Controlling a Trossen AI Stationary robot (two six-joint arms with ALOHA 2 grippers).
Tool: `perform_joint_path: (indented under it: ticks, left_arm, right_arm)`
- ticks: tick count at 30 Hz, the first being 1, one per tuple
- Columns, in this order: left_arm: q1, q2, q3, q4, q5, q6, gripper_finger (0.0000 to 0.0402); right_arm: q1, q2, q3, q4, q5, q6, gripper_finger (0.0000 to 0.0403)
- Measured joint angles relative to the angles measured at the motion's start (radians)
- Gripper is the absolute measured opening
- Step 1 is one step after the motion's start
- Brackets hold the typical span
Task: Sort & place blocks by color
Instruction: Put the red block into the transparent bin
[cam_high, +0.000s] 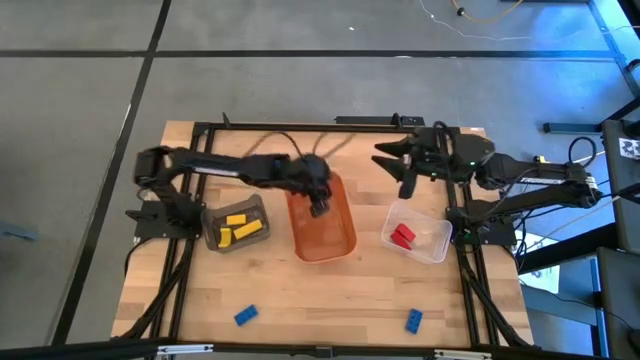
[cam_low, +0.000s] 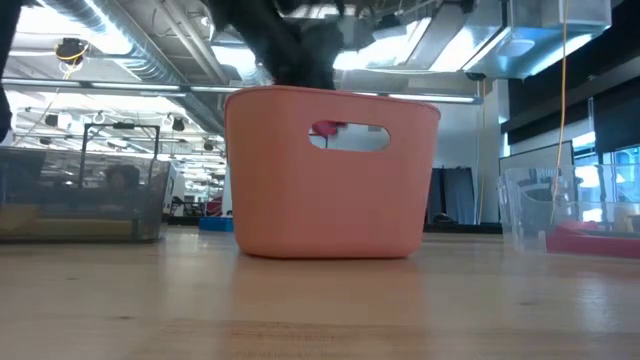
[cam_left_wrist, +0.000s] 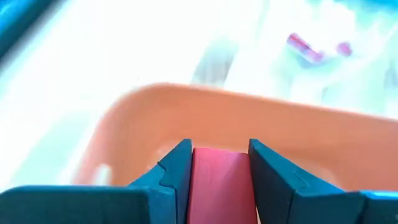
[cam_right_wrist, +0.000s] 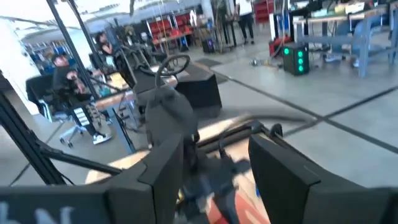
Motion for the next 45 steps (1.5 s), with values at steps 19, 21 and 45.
perform_joint_path:
  ticks: [19, 21, 45]
  left_arm:
    - [-0.052, 0.067, -0.046, 0.636, 0.048, -0.116, 0.0116]
    - [-0.067, 0.159, 0.024, 0.654, 0.07, -0.118, 0.0116]
    - [-0.097, 0.663, 0.566, 0.641, 0.161, -0.004, 0.0216]
  right_arm:
    - [0.001, -0.109, 0.0, 0.064, -0.003, -0.08, 0.0185]
    - [0.001, -0.109, 0.0, 0.063, -0.003, -0.078, 0.0185]
    - [0.001, -0.109, 0.0, 0.057, -0.002, -0.072, 0.0185]
